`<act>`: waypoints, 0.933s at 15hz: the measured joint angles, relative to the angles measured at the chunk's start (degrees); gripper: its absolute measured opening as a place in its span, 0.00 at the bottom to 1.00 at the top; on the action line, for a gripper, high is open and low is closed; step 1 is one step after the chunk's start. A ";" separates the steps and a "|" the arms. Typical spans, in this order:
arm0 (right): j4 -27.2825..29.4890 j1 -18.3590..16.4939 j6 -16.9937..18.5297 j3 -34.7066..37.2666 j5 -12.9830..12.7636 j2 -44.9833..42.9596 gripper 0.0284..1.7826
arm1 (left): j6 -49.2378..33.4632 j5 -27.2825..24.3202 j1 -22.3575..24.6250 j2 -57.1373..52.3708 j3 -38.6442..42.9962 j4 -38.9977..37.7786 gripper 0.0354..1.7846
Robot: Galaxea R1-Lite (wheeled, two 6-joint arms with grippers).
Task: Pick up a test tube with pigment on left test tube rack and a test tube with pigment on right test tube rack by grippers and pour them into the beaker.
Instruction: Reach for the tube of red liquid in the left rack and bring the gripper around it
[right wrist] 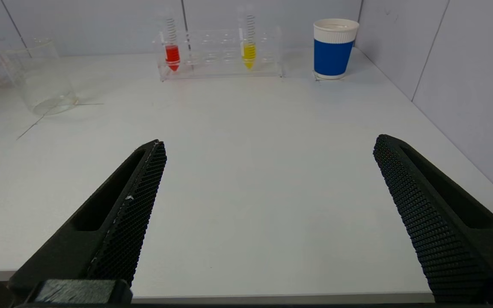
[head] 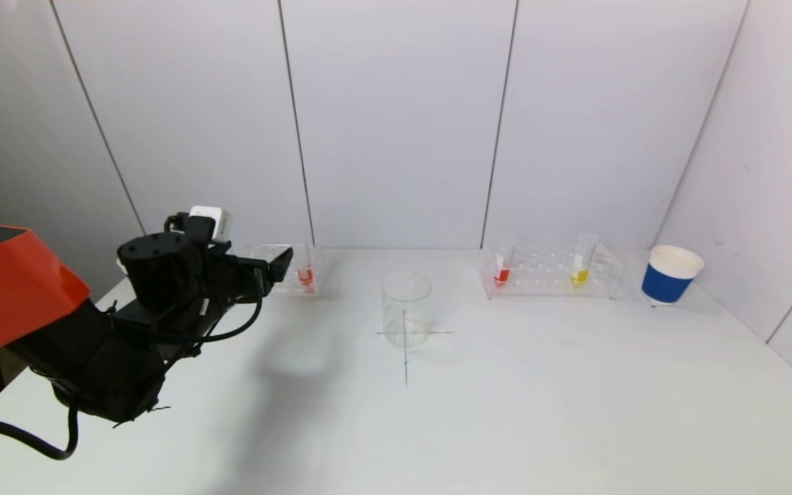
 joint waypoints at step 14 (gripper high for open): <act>0.00 0.00 0.00 0.00 0.00 0.00 0.99 | 0.17 5.88 -3.69 14.17 -15.68 3.83 0.99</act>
